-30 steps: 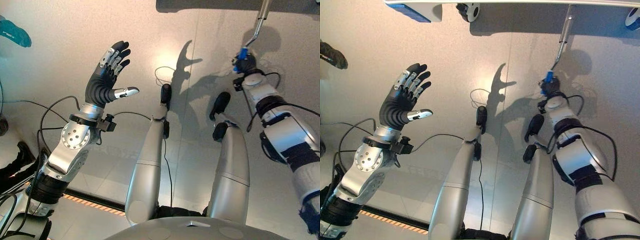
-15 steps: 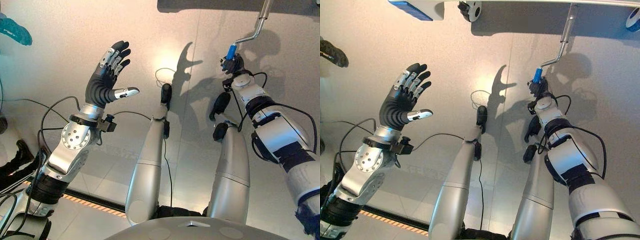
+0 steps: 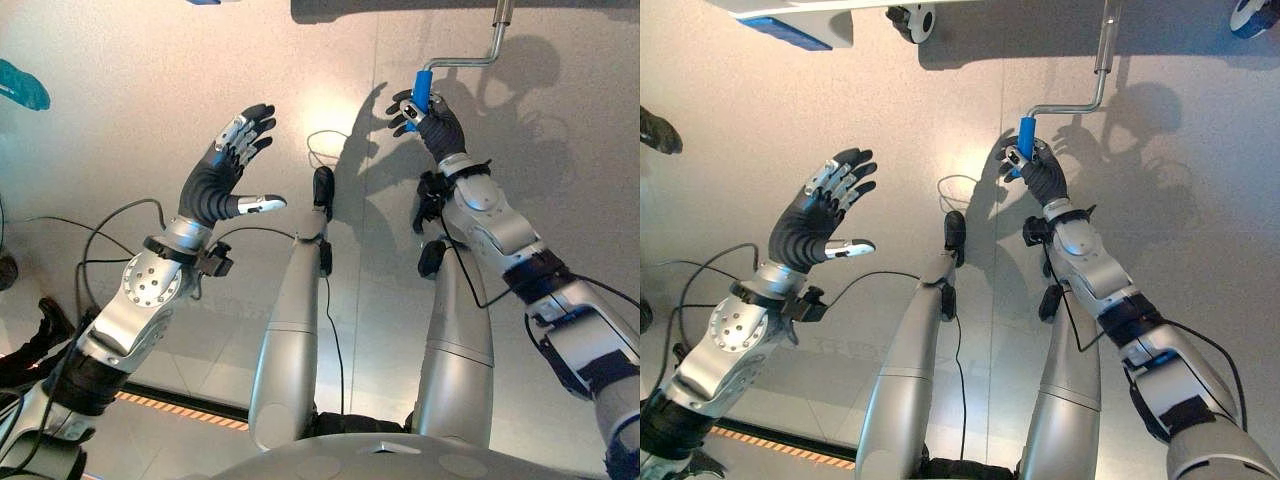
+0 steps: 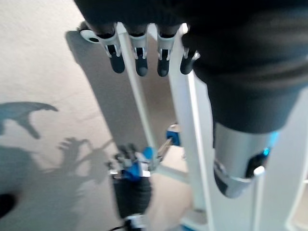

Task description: Raise the hospital bed

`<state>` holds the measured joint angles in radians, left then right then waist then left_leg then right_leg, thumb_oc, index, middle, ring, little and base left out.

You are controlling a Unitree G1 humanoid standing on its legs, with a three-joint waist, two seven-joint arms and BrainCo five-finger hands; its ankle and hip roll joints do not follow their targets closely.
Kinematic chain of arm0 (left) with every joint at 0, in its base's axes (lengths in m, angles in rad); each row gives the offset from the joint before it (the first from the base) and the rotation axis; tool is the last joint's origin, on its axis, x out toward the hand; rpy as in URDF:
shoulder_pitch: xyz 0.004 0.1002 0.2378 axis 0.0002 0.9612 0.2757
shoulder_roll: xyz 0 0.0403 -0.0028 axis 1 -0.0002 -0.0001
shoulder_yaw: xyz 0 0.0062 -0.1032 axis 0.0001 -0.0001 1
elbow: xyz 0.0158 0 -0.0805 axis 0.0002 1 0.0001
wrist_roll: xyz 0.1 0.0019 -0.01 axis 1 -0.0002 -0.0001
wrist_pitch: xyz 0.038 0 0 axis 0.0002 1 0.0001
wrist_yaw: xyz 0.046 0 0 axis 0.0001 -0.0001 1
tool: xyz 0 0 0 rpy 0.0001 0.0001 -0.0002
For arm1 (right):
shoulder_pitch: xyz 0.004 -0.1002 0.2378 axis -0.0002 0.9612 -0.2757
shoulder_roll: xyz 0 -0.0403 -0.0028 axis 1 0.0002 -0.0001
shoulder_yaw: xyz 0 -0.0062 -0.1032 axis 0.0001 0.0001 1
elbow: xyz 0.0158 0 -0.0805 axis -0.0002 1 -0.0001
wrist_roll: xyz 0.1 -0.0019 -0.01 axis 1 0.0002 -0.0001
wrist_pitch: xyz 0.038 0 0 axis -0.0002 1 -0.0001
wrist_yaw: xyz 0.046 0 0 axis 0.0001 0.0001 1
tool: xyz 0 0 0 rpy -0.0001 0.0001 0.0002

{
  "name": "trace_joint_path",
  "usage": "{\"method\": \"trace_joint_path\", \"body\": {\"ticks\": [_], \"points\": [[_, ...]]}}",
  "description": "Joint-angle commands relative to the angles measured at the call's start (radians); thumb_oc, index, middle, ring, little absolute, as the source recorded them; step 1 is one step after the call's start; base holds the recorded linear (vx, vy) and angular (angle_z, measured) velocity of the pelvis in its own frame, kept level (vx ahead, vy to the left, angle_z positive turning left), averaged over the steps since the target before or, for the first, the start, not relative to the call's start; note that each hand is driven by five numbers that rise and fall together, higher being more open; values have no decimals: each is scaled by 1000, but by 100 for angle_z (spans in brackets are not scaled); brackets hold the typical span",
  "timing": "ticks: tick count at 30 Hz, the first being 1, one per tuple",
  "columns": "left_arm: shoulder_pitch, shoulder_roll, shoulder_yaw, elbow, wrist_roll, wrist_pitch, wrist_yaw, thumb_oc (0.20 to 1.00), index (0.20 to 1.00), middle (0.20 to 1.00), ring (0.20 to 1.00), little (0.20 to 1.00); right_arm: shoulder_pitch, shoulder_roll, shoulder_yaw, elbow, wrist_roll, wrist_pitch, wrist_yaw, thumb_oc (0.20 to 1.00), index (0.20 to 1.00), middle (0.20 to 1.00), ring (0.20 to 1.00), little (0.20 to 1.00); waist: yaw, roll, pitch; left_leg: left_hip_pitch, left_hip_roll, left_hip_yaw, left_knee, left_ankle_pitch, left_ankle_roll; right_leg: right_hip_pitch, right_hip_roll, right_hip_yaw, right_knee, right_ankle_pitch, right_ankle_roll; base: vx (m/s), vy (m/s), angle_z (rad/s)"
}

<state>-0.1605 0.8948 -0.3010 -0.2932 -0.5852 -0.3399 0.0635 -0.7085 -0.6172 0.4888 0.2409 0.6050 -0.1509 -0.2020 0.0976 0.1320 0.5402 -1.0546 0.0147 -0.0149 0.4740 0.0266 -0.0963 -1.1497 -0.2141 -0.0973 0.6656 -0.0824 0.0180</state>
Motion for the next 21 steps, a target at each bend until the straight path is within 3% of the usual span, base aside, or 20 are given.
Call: {"method": "trace_joint_path", "body": {"ticks": [1, 12, 21], "points": [[86, 2, 1, -110, -36, -61, -33, 1000, 1000, 1000, 1000, 1000, -104, 42, -1, -292, -26, -207, 87, 200, 200, 200, 200, 200, -34, 35, -20, 38, -45, 18, -28, -23, 63, 69, -19, 65, -108, 68, 126, -17, -43, -10], [145, 17, 42, -130, -45, -64, -60, 1000, 1000, 1000, 1000, 1000, -52, -58, -134, -371, 19, -249, 50, 200, 200, 200, 200, 200, -72, 2, -20, 100, -28, 27, -74, -12, 51, 117, 0, 70, -152, 77, 127, -7, -37, -6], [217, -14, 105, -143, -60, -53, -82, 1000, 1000, 1000, 1000, 1000, 76, -122, -343, -438, 118, -322, 32, 200, 200, 200, 200, 200, -108, -34, -20, 135, -16, 30, -101, -6, 40, 140, 20, 74, -168, 74, 123, -1, -46, -2]]}}
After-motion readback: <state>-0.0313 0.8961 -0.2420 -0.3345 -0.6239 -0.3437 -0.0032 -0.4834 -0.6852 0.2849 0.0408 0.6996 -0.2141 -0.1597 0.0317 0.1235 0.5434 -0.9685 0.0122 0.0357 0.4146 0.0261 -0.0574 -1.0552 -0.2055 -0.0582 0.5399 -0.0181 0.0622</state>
